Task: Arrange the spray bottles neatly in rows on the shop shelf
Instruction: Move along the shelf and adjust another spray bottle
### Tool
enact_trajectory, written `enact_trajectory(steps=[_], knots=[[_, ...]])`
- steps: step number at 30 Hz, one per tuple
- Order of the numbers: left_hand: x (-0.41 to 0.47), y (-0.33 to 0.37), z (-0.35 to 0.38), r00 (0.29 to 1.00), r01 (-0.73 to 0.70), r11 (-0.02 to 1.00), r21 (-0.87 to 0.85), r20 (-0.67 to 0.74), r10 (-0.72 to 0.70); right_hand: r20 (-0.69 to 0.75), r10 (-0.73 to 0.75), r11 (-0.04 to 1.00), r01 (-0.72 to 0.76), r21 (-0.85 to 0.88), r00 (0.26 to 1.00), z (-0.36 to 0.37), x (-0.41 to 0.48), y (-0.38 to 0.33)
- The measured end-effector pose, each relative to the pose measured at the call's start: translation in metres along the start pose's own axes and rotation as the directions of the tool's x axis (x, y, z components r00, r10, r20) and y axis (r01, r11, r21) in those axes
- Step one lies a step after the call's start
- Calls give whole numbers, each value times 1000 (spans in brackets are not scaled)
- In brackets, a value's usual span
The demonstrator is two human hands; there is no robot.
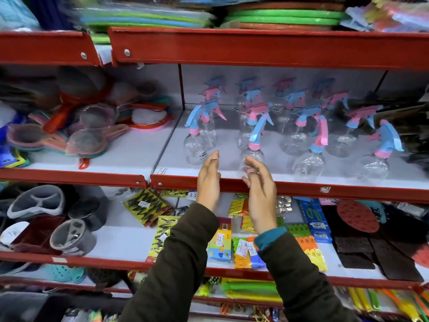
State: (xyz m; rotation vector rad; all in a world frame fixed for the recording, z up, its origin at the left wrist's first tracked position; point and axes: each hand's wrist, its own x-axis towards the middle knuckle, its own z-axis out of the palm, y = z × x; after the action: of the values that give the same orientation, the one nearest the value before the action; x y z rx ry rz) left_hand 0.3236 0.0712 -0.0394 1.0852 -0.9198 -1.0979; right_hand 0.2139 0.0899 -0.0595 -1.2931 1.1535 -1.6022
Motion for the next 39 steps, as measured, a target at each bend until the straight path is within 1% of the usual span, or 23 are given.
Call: enact_trajectory(steps=[4,6,9,10,12,14,15,17,19,22,25,28,33,36,37,39], knots=[[9,9,-31,992,-69,998,4,-106,69,101,59,998,-62,21,993,41,5,5],[22,17,-42,986,-64,998,20,-151,66,128,116,993,-118,12,985,63,19,6],[48,30,-55,983,-45,995,91,-173,60,157,224,974,-226,-5,962,93,46,2],[57,34,-58,983,-33,995,97,-175,50,160,253,967,-254,-12,954,101,54,0],[73,40,-62,986,34,993,116,-167,-14,150,293,956,-290,-43,944,113,67,-4],[84,42,-66,991,108,989,104,-84,-100,148,314,949,-304,-81,938,122,74,-7],[93,36,-69,992,119,988,95,-46,-115,150,320,947,-311,-80,936,125,75,-6],[101,28,-77,993,122,986,112,-23,-120,140,315,949,-310,-55,939,127,75,1],[94,34,-80,994,112,985,129,-4,-112,135,314,949,-310,-47,940,123,72,8],[81,37,-80,993,109,983,147,31,-115,116,320,947,-315,-64,940,118,58,0],[71,32,-83,991,93,980,177,77,-108,127,316,948,-306,-90,940,112,45,4],[64,30,-84,990,83,979,184,94,-102,135,314,947,-300,-115,940,107,35,2],[56,32,-83,985,110,980,163,117,-130,154,311,947,-292,-135,938,101,22,-7],[48,35,-83,995,84,974,210,36,-93,124,295,951,-278,-134,947,97,21,-10],[45,36,-84,997,57,972,227,33,-66,117,285,952,-268,-147,951,96,24,-12],[37,38,-80,997,-13,963,268,71,-6,126,267,955,-246,-163,955,95,30,-17]])
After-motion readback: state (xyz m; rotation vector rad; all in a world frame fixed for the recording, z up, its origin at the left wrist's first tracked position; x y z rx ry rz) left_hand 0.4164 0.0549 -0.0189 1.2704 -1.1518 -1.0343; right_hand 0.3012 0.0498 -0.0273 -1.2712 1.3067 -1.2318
